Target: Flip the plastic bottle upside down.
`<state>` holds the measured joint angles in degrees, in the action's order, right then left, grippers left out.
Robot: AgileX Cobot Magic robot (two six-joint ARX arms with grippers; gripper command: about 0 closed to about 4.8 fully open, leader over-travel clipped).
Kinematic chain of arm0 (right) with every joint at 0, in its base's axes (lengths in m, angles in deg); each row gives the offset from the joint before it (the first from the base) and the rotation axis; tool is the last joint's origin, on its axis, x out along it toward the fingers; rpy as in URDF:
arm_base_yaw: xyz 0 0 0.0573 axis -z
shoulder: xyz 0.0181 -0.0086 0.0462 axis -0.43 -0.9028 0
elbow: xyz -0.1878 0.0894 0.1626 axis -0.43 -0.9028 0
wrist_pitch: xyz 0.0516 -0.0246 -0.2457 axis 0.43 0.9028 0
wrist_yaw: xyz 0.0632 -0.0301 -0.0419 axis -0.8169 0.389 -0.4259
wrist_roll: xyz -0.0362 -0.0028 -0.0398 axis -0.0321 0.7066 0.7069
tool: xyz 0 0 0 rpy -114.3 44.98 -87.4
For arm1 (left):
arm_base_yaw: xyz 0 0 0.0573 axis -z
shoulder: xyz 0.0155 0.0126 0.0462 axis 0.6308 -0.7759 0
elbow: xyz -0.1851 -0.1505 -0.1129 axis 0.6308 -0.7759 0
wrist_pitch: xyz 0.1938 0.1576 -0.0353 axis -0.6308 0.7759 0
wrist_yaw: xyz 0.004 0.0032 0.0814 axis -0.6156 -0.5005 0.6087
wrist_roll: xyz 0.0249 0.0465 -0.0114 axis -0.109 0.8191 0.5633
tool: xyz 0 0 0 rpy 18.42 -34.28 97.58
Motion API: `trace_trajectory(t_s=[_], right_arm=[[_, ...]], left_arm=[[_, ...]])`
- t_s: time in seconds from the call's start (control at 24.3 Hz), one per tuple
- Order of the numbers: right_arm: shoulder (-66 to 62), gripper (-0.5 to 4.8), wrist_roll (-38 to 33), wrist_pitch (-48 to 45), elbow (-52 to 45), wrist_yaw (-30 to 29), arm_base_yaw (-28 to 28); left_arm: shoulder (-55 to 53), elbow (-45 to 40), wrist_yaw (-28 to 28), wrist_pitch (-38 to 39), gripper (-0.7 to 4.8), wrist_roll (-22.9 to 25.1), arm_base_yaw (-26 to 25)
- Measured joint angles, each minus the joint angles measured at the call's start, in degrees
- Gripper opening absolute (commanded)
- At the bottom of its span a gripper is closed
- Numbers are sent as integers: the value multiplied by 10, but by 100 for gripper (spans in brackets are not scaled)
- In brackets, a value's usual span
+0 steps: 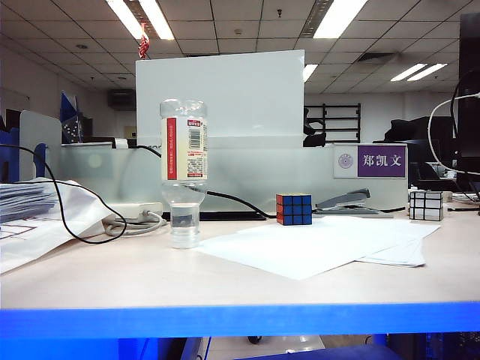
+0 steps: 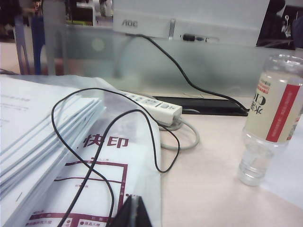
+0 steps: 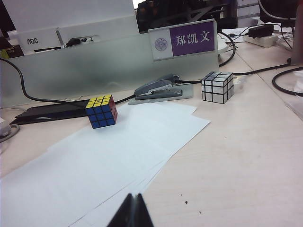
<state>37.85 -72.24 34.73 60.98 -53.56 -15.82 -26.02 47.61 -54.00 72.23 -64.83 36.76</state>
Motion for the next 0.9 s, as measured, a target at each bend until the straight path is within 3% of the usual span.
trace_trajectory(t_s=[0.37,0.9], right_arm=[[0,-9,0,0,0,0,0],[0,-9,0,0,0,0,0]], left_arm=[[0,0,34,0,-3,-3,0],[0,0,73,0,-3,-44,0]])
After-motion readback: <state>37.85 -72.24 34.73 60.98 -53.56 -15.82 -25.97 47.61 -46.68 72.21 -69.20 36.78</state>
